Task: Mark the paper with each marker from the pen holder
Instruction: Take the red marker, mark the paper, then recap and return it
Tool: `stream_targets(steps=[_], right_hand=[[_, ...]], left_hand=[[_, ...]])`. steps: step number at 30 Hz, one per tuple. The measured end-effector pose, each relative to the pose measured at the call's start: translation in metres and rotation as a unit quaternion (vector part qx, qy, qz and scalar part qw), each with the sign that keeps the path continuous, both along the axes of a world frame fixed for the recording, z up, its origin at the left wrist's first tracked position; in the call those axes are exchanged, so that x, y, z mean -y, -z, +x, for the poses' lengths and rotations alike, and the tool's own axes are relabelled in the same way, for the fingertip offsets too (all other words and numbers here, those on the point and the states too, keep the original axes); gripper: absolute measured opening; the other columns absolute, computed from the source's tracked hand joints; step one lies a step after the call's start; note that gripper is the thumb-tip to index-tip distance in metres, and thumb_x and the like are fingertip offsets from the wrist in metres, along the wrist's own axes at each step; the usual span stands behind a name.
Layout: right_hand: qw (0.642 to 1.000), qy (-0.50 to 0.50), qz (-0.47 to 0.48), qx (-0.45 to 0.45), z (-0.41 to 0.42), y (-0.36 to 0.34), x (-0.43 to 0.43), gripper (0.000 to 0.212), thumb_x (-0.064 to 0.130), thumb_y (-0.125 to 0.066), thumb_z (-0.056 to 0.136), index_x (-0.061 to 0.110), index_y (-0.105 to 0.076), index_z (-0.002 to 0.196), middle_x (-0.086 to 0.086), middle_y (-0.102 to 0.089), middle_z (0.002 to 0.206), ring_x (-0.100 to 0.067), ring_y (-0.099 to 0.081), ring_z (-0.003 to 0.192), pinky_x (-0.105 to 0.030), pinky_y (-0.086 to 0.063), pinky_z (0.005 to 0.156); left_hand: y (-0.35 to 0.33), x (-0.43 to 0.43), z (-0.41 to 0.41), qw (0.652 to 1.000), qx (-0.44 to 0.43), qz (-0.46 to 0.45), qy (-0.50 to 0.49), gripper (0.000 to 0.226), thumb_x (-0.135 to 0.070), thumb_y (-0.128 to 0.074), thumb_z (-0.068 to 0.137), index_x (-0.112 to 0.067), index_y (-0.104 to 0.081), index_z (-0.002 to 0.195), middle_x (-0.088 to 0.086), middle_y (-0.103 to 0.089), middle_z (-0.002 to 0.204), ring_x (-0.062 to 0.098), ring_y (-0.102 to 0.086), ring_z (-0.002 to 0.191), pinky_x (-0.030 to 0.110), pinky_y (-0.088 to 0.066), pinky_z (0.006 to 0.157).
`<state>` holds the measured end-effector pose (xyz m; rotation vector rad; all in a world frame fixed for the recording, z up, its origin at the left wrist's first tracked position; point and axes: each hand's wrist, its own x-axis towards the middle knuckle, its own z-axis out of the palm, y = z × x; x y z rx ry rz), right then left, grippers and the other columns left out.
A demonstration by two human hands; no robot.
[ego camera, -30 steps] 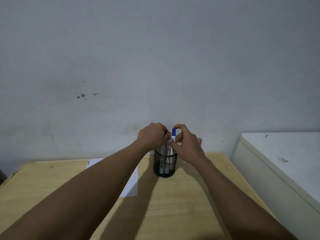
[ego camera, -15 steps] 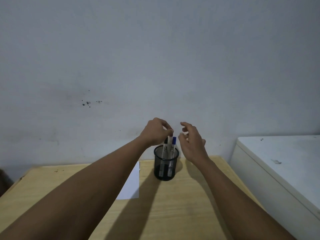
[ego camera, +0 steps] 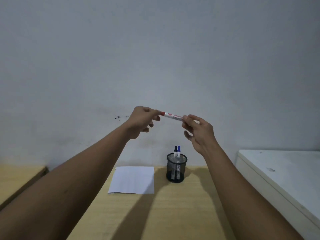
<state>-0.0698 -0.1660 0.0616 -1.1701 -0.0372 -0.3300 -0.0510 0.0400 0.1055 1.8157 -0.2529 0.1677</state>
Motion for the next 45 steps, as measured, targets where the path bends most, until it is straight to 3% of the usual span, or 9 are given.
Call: stream_targets(steps=[3, 7, 11, 16, 22, 28, 34, 39, 45], right_hand=[[0.997, -0.044, 0.064, 0.014, -0.012, -0.008, -0.021, 0.016, 0.01, -0.08, 0.087, 0.009, -0.071, 0.101, -0.001, -0.072, 0.08, -0.012, -0.069, 0.072, -0.037, -0.055, 0.078], [0.994, -0.096, -0.056, 0.008, -0.024, -0.003, -0.06, 0.011, 0.012, -0.077, 0.089, 0.009, -0.073, 0.099, -0.003, -0.076, 0.087, -0.015, -0.072, 0.082, -0.034, -0.056, 0.077], [0.99, -0.098, -0.101, 0.004, -0.025, 0.006, -0.089, 0.01, 0.015, -0.076, 0.091, 0.011, -0.073, 0.1, 0.0, -0.079, 0.084, -0.014, -0.074, 0.085, -0.032, -0.049, 0.078], [0.981, -0.132, -0.142, 0.003, -0.02, 0.016, -0.111, 0.004, 0.014, -0.072, 0.094, 0.013, -0.073, 0.098, -0.001, -0.079, 0.087, -0.014, -0.073, 0.086, -0.032, -0.046, 0.08], [0.976, -0.148, -0.159, -0.002, -0.007, 0.035, -0.133, 0.023, 0.013, -0.07, 0.095, 0.004, -0.069, 0.116, -0.004, -0.078, 0.1, -0.011, -0.073, 0.089, -0.034, -0.045, 0.082], [0.978, -0.096, -0.186, -0.02, 0.021, 0.075, -0.155, 0.014, 0.024, -0.079, 0.088, 0.013, -0.075, 0.096, 0.0, -0.076, 0.085, -0.009, -0.07, 0.073, -0.028, -0.048, 0.067], [0.965, -0.079, -0.249, -0.034, 0.06, 0.125, -0.174, 0.027, 0.024, -0.081, 0.087, -0.002, -0.072, 0.093, -0.004, -0.068, 0.069, -0.013, -0.06, 0.055, -0.021, -0.046, 0.05], [0.958, -0.107, -0.254, -0.077, 0.093, 0.16, -0.185, 0.019, 0.022, -0.078, 0.09, 0.006, -0.075, 0.1, -0.005, -0.072, 0.074, -0.014, -0.063, 0.057, -0.027, -0.05, 0.053], [0.938, -0.138, -0.305, -0.088, 0.122, 0.182, -0.197, 0.015, 0.012, -0.078, 0.088, 0.002, -0.073, 0.097, -0.009, -0.073, 0.076, -0.015, -0.066, 0.057, -0.033, -0.054, 0.057]], left_hand=[[0.007, -0.02, -0.019, 0.997, 0.03, 0.07, 0.026, 0.018, -0.023, -0.067, 0.089, -0.006, -0.075, 0.091, 0.006, -0.076, 0.088, 0.016, -0.054, 0.064, 0.026, -0.041, 0.049], [0.016, -0.04, -0.034, 0.984, 0.093, 0.15, 0.017, 0.015, -0.022, -0.077, 0.081, -0.007, -0.076, 0.083, 0.014, -0.072, 0.075, 0.015, -0.055, 0.056, 0.025, -0.041, 0.045], [0.023, -0.063, -0.039, 0.946, 0.186, 0.265, -0.025, 0.019, -0.03, -0.081, 0.079, -0.015, -0.079, 0.09, -0.001, -0.075, 0.082, 0.012, -0.067, 0.076, 0.029, -0.053, 0.066], [0.03, -0.094, -0.041, 0.928, 0.176, 0.327, -0.015, 0.016, -0.032, -0.075, 0.085, -0.017, -0.08, 0.087, -0.006, -0.075, 0.078, 0.005, -0.064, 0.069, 0.03, -0.052, 0.064], [0.052, -0.12, -0.033, 0.946, 0.079, 0.313, 0.009, 0.024, -0.03, -0.061, 0.096, -0.014, -0.074, 0.084, -0.018, -0.067, 0.057, 0.001, -0.054, 0.045, 0.015, -0.043, 0.051], [0.121, -0.153, -0.002, 0.921, 0.008, 0.39, -0.021, 0.03, -0.039, -0.055, 0.097, -0.015, -0.072, 0.1, -0.001, -0.073, 0.093, 0.019, -0.065, 0.084, 0.037, -0.054, 0.078], [0.204, -0.155, 0.017, 0.884, 0.059, 0.458, -0.07, 0.026, -0.052, -0.055, 0.092, -0.032, -0.07, 0.1, -0.011, -0.07, 0.105, 0.015, -0.06, 0.092, 0.037, -0.05, 0.078], [0.243, -0.155, 0.033, 0.882, 0.113, 0.448, -0.09, 0.025, -0.049, -0.051, 0.089, -0.034, -0.07, 0.095, -0.014, -0.071, 0.105, 0.017, -0.059, 0.1, 0.04, -0.048, 0.081], [0.27, -0.158, 0.043, 0.892, 0.108, 0.432, -0.076, 0.022, -0.045, -0.049, 0.092, -0.032, -0.066, 0.094, -0.01, -0.069, 0.086, 0.02, -0.055, 0.096, 0.041, -0.042, 0.081]])
